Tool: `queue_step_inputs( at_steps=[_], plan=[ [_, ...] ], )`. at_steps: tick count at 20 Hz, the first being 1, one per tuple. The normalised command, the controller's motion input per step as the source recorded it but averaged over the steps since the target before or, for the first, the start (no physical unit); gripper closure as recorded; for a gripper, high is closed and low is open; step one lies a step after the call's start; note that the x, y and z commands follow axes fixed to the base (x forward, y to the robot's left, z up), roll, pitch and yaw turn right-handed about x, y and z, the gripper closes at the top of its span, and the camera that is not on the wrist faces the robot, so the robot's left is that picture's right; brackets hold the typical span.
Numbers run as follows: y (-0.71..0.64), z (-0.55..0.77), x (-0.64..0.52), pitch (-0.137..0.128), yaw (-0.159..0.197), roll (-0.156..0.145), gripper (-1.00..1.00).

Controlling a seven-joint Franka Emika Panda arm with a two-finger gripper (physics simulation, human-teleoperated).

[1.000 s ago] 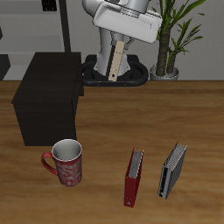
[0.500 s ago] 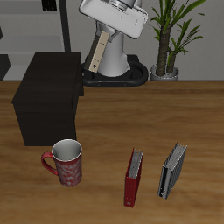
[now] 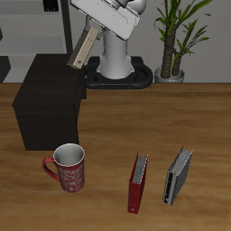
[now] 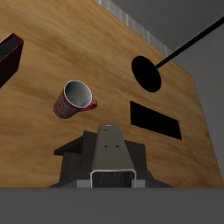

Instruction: Place the yellow book flat on top of the shelf

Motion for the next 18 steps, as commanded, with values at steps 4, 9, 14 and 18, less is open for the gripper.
queue_step_inputs(
  at_steps=[4,9,14,18],
  plan=[
    [-0.42,-0.01,0.03,-0.027,0.005,-0.123,1.0],
    [-0.41,0.04,-0.01,-0.039,0.003,-0.115,1.0],
    [-0.36,-0.1,0.06,0.007,-0.011,-0.093,1.0],
    [-0.25,-0.23,0.13,0.031,0.01,-0.056,1.0]
  ],
)
